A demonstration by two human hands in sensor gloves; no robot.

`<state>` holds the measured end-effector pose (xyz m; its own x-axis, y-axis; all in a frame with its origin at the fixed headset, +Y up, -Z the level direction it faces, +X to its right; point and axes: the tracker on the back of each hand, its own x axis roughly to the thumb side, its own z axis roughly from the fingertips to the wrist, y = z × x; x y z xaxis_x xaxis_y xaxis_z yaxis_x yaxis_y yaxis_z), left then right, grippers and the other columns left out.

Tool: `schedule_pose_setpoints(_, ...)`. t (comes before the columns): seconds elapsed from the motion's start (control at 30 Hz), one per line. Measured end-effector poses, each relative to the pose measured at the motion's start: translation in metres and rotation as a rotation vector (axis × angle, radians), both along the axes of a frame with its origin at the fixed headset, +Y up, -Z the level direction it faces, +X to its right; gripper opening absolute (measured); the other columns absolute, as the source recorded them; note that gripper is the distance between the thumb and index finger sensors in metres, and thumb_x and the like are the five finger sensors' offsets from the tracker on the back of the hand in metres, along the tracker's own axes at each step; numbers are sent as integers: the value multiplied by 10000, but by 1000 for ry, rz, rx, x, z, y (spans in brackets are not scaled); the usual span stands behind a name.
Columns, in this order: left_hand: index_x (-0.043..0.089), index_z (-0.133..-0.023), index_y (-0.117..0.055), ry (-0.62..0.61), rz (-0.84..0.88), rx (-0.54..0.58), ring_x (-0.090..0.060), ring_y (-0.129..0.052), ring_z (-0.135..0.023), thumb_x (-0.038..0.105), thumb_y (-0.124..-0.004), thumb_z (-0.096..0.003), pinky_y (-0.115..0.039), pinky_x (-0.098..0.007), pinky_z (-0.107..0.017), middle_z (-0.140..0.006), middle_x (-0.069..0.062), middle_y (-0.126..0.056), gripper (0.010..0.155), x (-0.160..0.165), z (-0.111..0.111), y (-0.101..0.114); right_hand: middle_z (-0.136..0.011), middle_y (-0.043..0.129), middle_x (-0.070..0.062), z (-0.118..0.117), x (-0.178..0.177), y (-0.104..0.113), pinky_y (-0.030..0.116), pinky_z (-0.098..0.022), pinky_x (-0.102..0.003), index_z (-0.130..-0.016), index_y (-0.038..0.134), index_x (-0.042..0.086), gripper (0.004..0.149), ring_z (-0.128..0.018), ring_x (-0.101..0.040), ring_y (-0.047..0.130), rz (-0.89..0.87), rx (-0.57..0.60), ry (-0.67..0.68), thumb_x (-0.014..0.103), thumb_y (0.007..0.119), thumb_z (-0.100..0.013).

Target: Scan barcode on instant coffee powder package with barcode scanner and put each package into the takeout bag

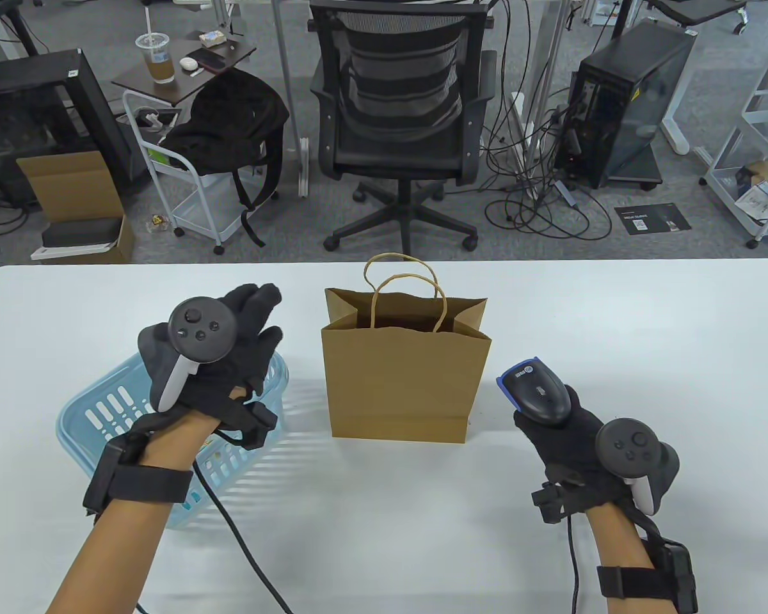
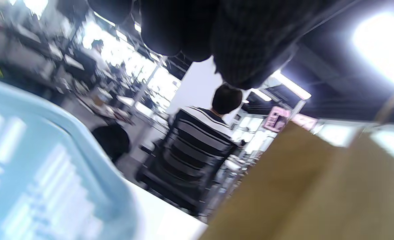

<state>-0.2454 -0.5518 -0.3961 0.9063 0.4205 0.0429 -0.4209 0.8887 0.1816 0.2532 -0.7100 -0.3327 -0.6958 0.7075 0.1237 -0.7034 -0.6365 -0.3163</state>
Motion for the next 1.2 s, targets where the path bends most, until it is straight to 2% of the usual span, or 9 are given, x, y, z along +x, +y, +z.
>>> schedule_pose_setpoints(0.13,448,-1031,-642,78,-314,8,-196,-699,-1084,356,-876,-473,-532,-468,-853,-1116,145,-670,611,-19,-9,1,-609,1052,57,0,0,-1,860,-481,-406,-906,745,233,627,-529,-187,1070,3,-6,-1,615,897,-433)
schedule_pose_setpoints(0.2,513,-1020,-618,117,-418,-83,-174,-711,-1076,327,-909,-459,-551,-441,-846,-1121,184,-657,659,-29,-16,-5,-610,1051,56,0,-1,0,860,-480,-405,-908,743,233,647,-530,-184,1070,6,0,2,617,905,-414)
schedule_pose_setpoints(0.3,531,-1016,-602,164,-498,-293,-176,-722,-1070,306,-936,-457,-543,-439,-849,-1104,169,-685,689,-43,-26,-28,-611,1051,57,1,-3,3,859,-482,-406,-908,743,233,645,-531,-186,1069,3,12,10,616,905,-415)
schedule_pose_setpoints(0.37,514,-1010,-628,191,-555,-334,-176,-737,-1061,308,-949,-450,-555,-435,-843,-1084,162,-717,678,-47,-28,-39,-611,1051,58,1,-5,4,859,-482,-406,-907,744,235,643,-531,-187,1069,7,13,13,616,905,-414)
schedule_pose_setpoints(0.47,455,-988,-707,201,-570,-410,-193,-795,-1018,333,-980,-419,-595,-440,-814,-1048,139,-778,644,-51,-33,-54,-610,1052,55,1,-6,2,859,-482,-407,-908,743,234,645,-531,-186,1069,15,4,18,616,905,-415)
schedule_pose_setpoints(0.63,428,-988,-724,238,-581,-513,-206,-829,-990,365,-1004,-386,-627,-442,-785,-1049,126,-790,666,-58,-43,-73,-609,1052,56,-1,-6,-1,859,-481,-407,-908,743,233,646,-529,-188,1069,23,-10,19,615,906,-413)
schedule_pose_setpoints(0.97,391,-962,-789,251,-519,-760,-258,-953,-779,443,-1061,-285,-724,-462,-653,-1016,72,-850,732,-69,-60,-103,-608,1052,54,-2,-7,0,859,-481,-408,-905,746,234,644,-529,-187,1070,21,-6,32,616,906,-411)
schedule_pose_setpoints(1.1,382,-982,-771,315,-547,-900,-262,-936,-856,433,-1061,-298,-719,-464,-667,-1059,69,-815,745,-76,-68,-118,-608,1053,56,-2,-9,0,859,-482,-407,-904,747,235,643,-530,-186,1070,34,-7,39,616,906,-411)
schedule_pose_setpoints(1.2,384,-984,-772,354,-577,-938,-259,-915,-904,381,-1084,-310,-707,-467,-683,-1078,79,-797,742,-81,-71,-128,-608,1052,56,-2,-8,0,859,-482,-407,-906,746,234,645,-530,-186,1070,32,-7,39,616,906,-411)
